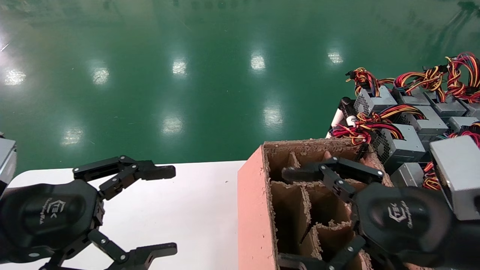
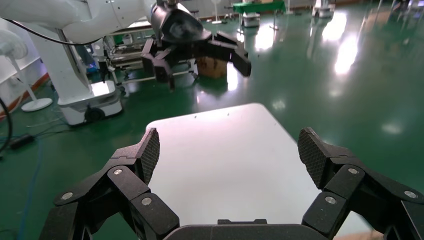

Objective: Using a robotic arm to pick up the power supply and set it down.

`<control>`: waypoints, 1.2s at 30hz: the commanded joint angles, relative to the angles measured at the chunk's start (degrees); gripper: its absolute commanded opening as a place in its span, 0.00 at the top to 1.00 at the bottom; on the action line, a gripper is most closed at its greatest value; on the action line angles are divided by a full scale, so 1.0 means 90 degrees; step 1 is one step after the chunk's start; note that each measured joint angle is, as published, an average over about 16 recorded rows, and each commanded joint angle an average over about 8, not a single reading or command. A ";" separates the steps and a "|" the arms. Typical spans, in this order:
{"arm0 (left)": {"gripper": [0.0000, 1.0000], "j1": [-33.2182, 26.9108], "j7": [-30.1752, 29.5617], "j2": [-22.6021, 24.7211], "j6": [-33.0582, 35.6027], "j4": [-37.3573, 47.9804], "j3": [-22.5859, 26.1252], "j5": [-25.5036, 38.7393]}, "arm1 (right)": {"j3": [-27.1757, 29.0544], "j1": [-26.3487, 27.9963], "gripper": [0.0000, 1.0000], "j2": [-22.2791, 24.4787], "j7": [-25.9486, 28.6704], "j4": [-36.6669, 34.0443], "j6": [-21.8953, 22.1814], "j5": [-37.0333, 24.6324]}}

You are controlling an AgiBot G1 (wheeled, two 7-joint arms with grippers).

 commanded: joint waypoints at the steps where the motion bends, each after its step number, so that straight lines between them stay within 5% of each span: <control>1: 1.00 0.0000 0.0000 0.0000 0.0000 0.0000 0.0000 0.0000 | -0.0023 -0.0011 0.00 0.0104 0.0098 -0.0005 -0.0052 -0.0027; 17: 1.00 -0.0001 0.0001 0.0000 0.0000 0.0001 0.0001 -0.0001 | -0.0649 -0.0470 0.02 0.0711 0.0549 0.0287 -0.0180 -0.0598; 19: 1.00 -0.0001 0.0001 0.0000 0.0000 0.0001 0.0002 -0.0001 | -0.0709 -0.0575 0.16 0.0751 0.0526 0.0286 -0.0155 -0.0599; 24: 1.00 -0.0001 0.0001 0.0000 0.0000 0.0001 0.0002 -0.0001 | -0.0789 -0.0860 0.77 0.0846 0.0418 0.0260 -0.0033 -0.0574; 26: 1.00 -0.0001 0.0001 0.0000 0.0000 0.0001 0.0002 -0.0001 | -0.0802 -0.0949 0.94 0.0875 0.0362 0.0251 0.0026 -0.0590; 28: 1.00 -0.0001 0.0001 0.0000 0.0000 0.0001 0.0002 -0.0001 | -0.0812 -0.1010 1.00 0.0893 0.0313 0.0244 0.0079 -0.0620; 36: 1.00 -0.0001 0.0001 -0.0001 0.0000 0.0001 0.0003 -0.0001 | -0.0886 -0.1008 1.00 0.0902 0.0154 0.0254 0.0184 -0.0952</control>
